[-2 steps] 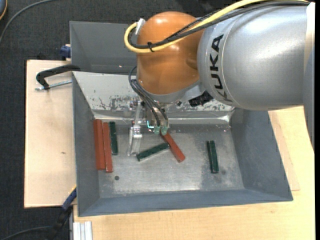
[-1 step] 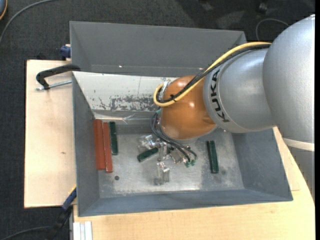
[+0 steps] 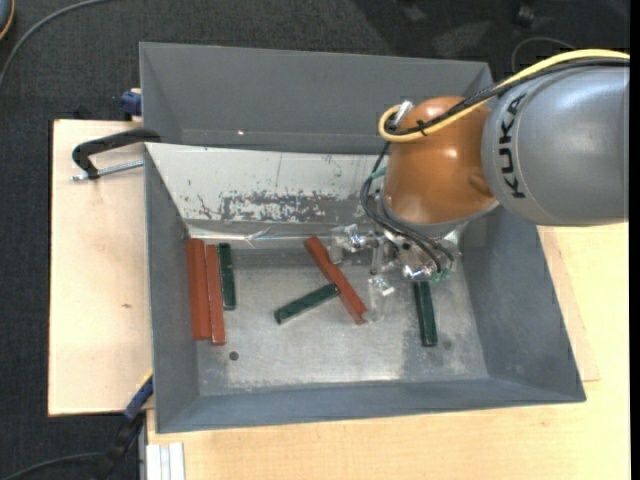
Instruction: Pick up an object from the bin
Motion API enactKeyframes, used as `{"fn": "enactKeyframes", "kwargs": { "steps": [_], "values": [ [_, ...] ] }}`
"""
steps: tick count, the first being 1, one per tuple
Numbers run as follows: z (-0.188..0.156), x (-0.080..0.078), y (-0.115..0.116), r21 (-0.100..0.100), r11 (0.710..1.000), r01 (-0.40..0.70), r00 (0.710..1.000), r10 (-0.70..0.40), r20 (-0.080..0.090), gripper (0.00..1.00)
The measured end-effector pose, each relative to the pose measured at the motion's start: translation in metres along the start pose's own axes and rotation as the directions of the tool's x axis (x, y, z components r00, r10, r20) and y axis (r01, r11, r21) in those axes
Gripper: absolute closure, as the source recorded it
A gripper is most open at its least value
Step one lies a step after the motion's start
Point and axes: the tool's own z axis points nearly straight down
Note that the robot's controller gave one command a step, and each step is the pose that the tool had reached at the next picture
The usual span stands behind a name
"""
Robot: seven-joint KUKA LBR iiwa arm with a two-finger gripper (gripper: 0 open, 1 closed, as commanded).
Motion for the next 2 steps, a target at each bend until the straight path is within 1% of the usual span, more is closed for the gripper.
{"fn": "enactKeyframes", "kwargs": {
  "steps": [1,2],
  "values": [
    [0.002,0.000,0.038,-0.008,0.985,-0.170,0.985,0.170,-0.010,0.00],
    [0.033,-0.014,0.052,-0.008,0.999,-0.042,0.999,0.042,-0.011,0.00]
  ]
}}
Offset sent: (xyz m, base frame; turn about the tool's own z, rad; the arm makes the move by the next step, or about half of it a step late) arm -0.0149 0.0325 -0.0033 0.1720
